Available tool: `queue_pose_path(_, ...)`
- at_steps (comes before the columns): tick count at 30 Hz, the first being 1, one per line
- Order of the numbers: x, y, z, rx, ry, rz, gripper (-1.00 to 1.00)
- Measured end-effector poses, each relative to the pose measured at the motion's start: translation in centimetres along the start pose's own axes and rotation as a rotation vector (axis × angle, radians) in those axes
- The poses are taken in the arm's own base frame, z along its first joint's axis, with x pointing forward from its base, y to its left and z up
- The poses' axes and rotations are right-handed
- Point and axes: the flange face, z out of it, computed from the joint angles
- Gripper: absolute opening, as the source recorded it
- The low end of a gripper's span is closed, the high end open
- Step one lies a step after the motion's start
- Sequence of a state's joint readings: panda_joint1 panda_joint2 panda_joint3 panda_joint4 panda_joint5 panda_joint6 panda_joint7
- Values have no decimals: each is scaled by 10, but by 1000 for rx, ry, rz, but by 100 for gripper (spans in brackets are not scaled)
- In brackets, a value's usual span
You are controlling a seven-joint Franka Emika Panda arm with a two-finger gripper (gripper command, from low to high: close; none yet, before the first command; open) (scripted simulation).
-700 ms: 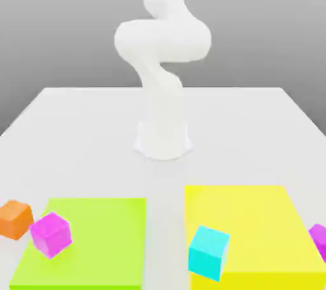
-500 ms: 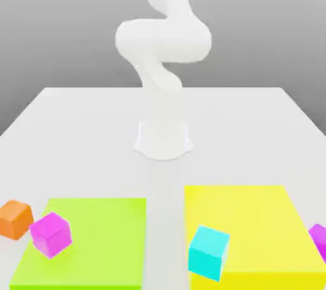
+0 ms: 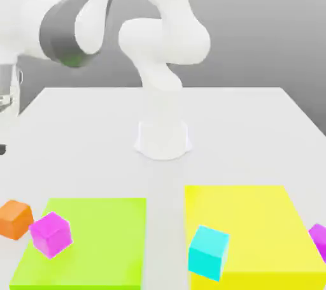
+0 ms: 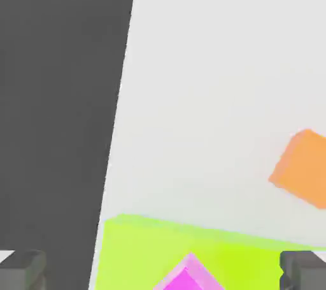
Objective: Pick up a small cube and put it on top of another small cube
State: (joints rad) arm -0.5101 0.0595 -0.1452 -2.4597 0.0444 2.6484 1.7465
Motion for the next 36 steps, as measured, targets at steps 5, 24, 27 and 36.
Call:
queue_pose_path(5,52,20,84,-108,51,267,0)
queue_pose_path(24,23,20,63,-123,39,185,-100)
queue_pose_path(27,-39,23,24,-129,20,-24,-100)
queue_pose_path(36,-97,45,33,-128,22,-249,100)
